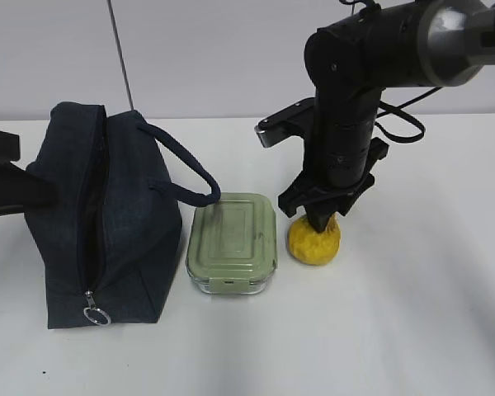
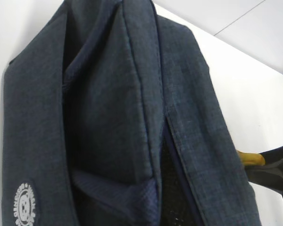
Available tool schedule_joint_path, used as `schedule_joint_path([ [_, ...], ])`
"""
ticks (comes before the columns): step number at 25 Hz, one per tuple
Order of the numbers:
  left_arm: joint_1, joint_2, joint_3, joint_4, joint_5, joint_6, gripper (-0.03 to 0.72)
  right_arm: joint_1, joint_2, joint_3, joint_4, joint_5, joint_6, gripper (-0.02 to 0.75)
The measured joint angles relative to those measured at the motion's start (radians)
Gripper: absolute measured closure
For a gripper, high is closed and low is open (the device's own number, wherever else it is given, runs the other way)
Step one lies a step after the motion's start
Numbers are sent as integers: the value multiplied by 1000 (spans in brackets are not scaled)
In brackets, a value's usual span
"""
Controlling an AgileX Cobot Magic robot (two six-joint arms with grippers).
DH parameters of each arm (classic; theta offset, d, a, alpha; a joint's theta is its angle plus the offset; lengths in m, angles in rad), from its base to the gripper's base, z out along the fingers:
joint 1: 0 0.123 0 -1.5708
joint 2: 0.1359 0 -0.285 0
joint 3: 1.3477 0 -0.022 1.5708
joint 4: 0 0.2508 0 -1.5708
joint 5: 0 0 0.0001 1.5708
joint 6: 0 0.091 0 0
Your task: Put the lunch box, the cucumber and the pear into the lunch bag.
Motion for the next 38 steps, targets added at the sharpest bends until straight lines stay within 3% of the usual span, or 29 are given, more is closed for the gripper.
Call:
schedule_joint_path([
  [8, 0, 0, 0, 0, 0, 1, 704, 1, 12, 0, 15, -5, 0, 393],
  [17, 0, 0, 0, 0, 0, 1, 704, 5, 29, -51, 19, 28, 0, 508],
  [30, 0, 0, 0, 0, 0, 1, 704, 5, 35, -409, 16, 160, -4, 512],
  [38, 0, 0, 0, 0, 0, 1, 704, 16, 35, -619, 212, 178, -87, 514],
])
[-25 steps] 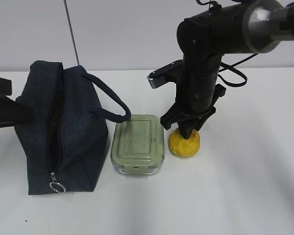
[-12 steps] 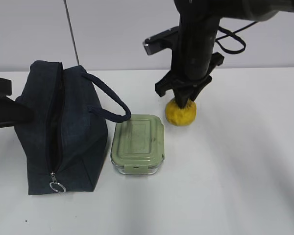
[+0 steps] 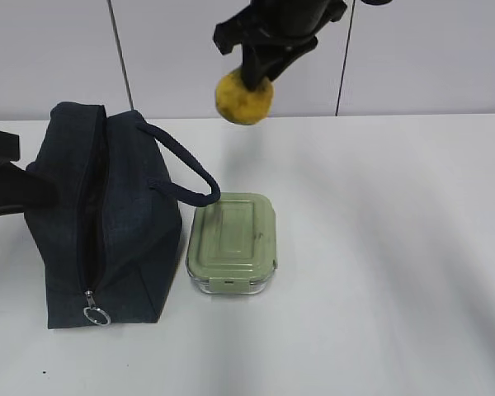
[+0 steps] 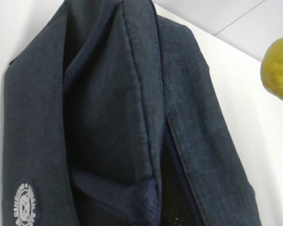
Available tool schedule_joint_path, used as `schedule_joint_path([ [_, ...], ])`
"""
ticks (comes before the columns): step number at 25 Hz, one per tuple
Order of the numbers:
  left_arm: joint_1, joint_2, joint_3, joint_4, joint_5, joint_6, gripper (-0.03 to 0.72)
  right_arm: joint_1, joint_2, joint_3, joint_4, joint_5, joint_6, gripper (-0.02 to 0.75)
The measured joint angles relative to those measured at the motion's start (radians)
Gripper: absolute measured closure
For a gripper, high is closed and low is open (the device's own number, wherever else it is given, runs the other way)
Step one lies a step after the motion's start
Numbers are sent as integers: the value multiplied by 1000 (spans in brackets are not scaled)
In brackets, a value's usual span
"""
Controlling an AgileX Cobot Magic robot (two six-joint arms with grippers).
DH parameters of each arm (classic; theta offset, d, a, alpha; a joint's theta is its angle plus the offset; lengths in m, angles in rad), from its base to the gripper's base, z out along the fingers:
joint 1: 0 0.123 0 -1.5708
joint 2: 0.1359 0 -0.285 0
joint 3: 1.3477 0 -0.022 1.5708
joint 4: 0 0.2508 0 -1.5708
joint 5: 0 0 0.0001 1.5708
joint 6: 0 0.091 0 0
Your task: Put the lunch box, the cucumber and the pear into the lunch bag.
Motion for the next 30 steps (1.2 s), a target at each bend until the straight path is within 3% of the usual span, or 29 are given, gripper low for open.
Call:
schedule_joint_path([
  [16, 0, 0, 0, 0, -3, 0, 704, 19, 72, -26, 669, 5, -245, 517],
  [24, 0, 0, 0, 3, -3, 0, 704, 24, 193, -26, 706, -44, -263, 517],
  [30, 0, 0, 0, 3, -3, 0, 704, 24, 239, -26, 652, -73, -263, 517],
])
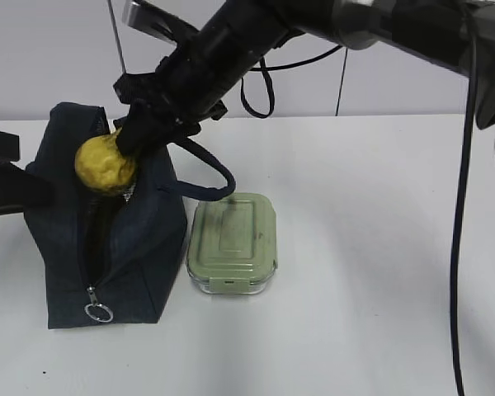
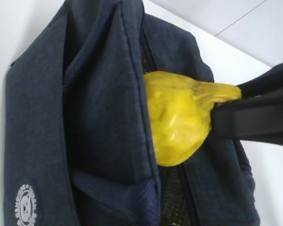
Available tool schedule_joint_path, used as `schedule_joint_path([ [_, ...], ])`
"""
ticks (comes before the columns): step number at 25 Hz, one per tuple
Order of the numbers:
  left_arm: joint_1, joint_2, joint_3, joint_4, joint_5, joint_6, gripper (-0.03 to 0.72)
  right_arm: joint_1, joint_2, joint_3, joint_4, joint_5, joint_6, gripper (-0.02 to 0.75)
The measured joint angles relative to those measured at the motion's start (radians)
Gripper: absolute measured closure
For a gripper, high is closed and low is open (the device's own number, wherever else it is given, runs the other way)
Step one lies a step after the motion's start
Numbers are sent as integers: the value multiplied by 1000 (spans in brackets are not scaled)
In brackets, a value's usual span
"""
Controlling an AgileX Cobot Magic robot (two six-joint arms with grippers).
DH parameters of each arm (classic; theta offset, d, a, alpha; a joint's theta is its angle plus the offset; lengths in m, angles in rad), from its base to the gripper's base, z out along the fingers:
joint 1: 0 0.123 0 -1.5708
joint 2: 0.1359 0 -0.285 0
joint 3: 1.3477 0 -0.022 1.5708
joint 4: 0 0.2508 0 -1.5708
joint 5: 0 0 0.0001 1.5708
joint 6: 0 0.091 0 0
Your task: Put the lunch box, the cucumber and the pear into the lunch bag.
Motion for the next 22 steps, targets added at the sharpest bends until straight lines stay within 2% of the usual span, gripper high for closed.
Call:
schedule_joint_path([
  [8, 0, 0, 0, 0, 0, 0, 704, 0, 15, 0, -19, -36, -2, 502],
  [10, 0, 0, 0, 0, 0, 0, 704, 0, 15, 0, -19, -36, -6, 465],
  [16, 0, 0, 0, 0, 0, 0, 704, 0, 15, -4, -15, -38, -12, 292],
  [22, 0, 0, 0, 0, 0, 0, 704, -2, 15, -91, -37, 15, -14, 267],
])
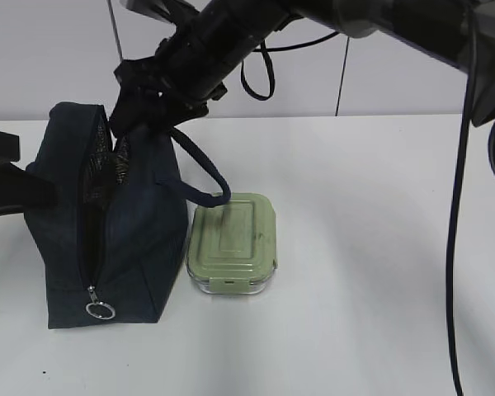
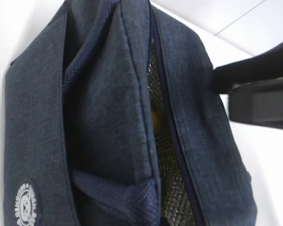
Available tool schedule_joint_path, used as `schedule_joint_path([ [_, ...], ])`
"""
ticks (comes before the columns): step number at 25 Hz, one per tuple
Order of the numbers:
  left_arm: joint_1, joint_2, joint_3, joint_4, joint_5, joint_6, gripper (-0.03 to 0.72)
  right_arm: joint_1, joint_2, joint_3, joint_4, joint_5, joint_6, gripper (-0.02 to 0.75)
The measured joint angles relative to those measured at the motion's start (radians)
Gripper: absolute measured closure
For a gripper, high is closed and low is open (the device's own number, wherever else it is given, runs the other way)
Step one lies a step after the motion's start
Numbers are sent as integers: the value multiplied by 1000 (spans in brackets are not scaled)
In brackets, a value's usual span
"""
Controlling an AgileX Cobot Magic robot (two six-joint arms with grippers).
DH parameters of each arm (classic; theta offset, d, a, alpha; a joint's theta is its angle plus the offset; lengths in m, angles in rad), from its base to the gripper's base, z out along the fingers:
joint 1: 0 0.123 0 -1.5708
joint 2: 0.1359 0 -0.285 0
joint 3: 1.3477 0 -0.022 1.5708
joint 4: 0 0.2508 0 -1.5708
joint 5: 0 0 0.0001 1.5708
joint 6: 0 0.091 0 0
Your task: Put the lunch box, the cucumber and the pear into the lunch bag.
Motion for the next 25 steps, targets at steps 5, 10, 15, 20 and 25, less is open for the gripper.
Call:
schedule_joint_path([
  [5, 0, 0, 0, 1, -1, 0, 704, -4, 0, -111, -195, 44, 108, 266],
  [10, 0, 0, 0, 1, -1, 0, 704, -12, 0, -152, -456, 57, 260, 270],
  [15, 0, 0, 0, 1, -1, 0, 704, -18, 0, -152, -627, 58, 323, 279],
  [20, 0, 0, 0, 1, -2, 0, 704, -30, -19, -108, -697, 59, 332, 280],
  [25, 0, 0, 0, 1, -2, 0, 704, -67, -87, 53, -745, 59, 334, 280],
])
